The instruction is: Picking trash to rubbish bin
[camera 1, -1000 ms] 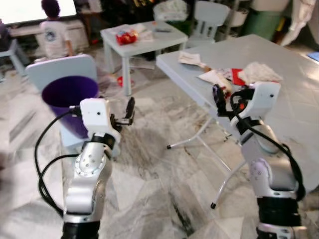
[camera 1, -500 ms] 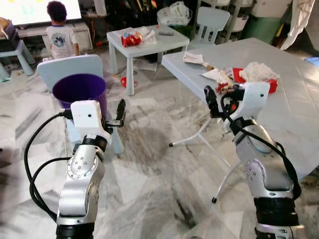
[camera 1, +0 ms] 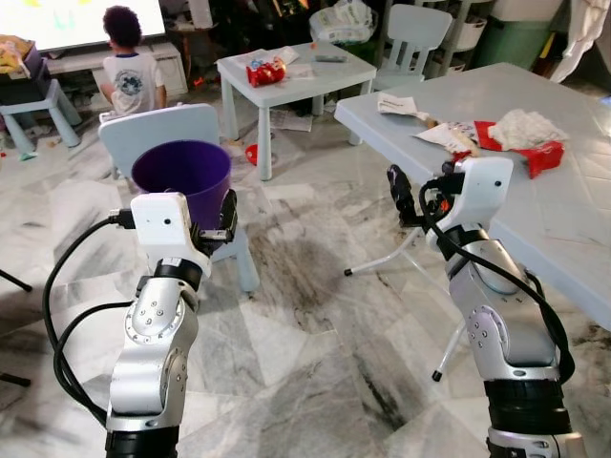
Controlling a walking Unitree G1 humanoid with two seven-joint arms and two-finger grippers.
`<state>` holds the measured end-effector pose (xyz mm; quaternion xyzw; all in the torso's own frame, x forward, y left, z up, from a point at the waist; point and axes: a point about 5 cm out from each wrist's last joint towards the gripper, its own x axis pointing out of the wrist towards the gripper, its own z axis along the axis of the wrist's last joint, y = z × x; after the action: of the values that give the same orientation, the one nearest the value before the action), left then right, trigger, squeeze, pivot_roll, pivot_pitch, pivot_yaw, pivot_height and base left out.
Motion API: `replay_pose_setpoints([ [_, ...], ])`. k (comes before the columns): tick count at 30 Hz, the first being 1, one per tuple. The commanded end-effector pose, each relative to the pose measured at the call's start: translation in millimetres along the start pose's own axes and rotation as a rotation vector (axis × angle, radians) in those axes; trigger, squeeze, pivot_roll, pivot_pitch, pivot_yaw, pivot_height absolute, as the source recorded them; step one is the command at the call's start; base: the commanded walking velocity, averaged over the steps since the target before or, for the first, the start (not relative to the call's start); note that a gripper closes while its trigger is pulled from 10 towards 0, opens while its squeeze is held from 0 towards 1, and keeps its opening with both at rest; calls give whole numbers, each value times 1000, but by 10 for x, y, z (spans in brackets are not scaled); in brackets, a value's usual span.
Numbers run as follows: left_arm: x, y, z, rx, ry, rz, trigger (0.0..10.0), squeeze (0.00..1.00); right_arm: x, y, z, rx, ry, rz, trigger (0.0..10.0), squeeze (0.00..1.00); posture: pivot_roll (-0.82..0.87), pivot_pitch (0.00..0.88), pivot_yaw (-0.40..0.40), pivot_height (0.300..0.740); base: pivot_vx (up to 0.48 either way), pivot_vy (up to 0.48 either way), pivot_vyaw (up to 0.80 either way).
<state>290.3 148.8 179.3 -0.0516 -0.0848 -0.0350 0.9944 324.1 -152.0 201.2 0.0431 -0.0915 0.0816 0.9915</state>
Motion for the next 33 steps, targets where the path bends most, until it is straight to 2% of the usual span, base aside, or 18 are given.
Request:
replay_pose_setpoints([
  [1,12,-37,24,4,-8,-12,10000,0,-10,-35,17,2,-4,-13,10000,0,93,83,-48,740,0,0,0],
  [10,16,-53,33,-6,-15,-22,10000,0,-7,-34,15,17,3,-15,10000,0,92,85,-49,740,0,0,0],
  [20,13,-58,37,-24,-21,-24,10000,0,-6,-34,15,16,4,-10,10000,0,88,90,-50,740,0,0,-746],
  [25,13,-56,36,-24,-22,-23,10000,0,-7,-36,18,12,3,-10,10000,0,87,90,-51,740,292,0,0],
  [33,15,-60,35,-26,-23,-29,10000,0,-7,-37,26,6,0,-10,10000,0,85,90,-51,740,364,288,0],
])
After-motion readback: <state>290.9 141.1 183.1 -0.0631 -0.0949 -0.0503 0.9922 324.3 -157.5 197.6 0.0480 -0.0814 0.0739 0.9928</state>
